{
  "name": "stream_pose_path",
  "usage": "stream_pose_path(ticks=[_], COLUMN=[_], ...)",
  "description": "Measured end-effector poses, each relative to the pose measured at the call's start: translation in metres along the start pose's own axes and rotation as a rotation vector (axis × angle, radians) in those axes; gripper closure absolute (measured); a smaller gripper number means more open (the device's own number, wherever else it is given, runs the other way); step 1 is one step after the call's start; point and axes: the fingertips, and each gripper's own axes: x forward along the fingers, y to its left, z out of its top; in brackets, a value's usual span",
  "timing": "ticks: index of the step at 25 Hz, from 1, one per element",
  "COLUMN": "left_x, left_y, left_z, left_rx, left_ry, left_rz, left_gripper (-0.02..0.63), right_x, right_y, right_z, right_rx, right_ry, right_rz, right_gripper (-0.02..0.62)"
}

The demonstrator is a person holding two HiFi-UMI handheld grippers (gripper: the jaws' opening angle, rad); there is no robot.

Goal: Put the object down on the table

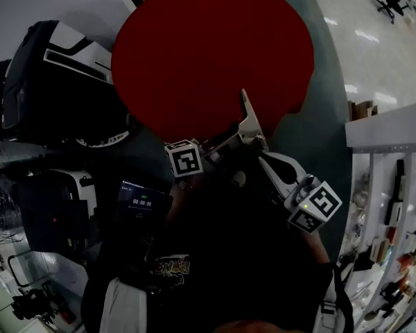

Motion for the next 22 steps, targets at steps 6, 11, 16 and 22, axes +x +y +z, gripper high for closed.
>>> stream_pose_path(ticks=[6,11,16,22], left_x=[0.002,0.004,0.006,0.012], left_y=[-0.005,-0.006,-0.006,0.002], left_z=[0.001,0.001,0.004,0.021], left_rx=[-0.015,-0.02,-0.017,0.008], left_ry=[0.009,0.015,0.019,0.036], left_rz=[0.017,0.014,0.022,0.017], left_gripper=[0.497,0.497,0.497,0.497], right_x=[-0.002,-0.002,-0.006,0.003], right_y=[0.0,0.0,-0.001,-0.006], right_z=[0.0,0.0,0.009,0.02], right_rx=[-0.005,-0.004,0.002,0.014], right_ry=[-0.005,-0.012,-0.045,-0.067], right_rz=[-0.007,-0.009,0.001,-0.001], right_gripper=[0.594,0.594,0.592,0.592])
